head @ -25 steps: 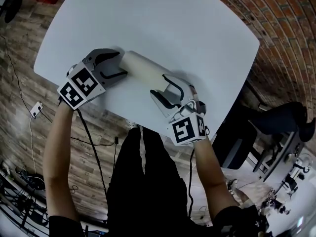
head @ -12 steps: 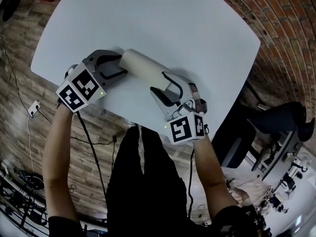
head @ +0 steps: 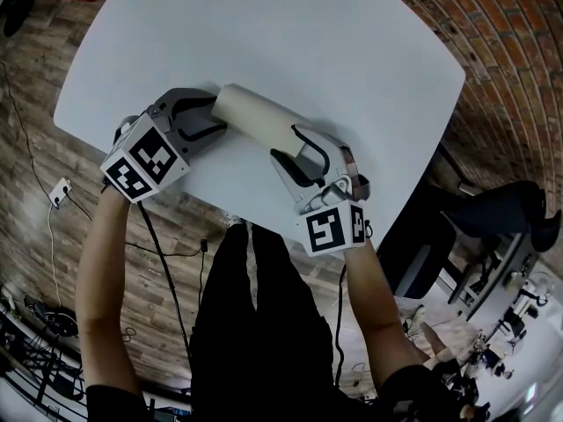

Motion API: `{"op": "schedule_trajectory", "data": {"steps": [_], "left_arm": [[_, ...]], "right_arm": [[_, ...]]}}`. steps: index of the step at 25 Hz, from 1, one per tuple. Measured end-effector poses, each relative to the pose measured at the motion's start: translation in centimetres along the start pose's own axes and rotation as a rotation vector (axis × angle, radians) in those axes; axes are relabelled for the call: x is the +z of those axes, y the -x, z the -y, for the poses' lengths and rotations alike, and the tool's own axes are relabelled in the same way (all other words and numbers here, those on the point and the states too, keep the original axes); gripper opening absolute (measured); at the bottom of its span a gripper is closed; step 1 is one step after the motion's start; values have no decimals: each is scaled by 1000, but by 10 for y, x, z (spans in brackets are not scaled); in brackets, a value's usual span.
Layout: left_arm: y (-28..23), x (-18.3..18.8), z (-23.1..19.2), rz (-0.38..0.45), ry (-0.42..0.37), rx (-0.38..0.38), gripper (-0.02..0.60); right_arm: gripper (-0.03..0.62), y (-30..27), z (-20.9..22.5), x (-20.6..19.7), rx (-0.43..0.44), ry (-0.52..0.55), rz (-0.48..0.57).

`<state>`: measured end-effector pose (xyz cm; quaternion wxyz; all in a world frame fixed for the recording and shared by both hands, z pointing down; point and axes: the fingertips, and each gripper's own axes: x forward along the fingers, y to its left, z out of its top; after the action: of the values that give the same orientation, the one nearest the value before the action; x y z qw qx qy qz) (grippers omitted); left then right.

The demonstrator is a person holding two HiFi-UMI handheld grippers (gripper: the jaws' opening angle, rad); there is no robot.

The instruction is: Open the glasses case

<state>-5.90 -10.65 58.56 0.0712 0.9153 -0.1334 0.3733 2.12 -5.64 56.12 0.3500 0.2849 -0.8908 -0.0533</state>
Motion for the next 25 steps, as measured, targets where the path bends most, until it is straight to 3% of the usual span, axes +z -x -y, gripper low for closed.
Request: {"op": "schedule_trajectory", "data": {"steps": [6,25], "left_arm": [[0,1,-4,-3,-29,25,187],[1,0,-1,4,-52,51,187]], "right_arm": [[213,1,6,3,5,-70,33],[198,11,27,14,23,-81,81]]}}
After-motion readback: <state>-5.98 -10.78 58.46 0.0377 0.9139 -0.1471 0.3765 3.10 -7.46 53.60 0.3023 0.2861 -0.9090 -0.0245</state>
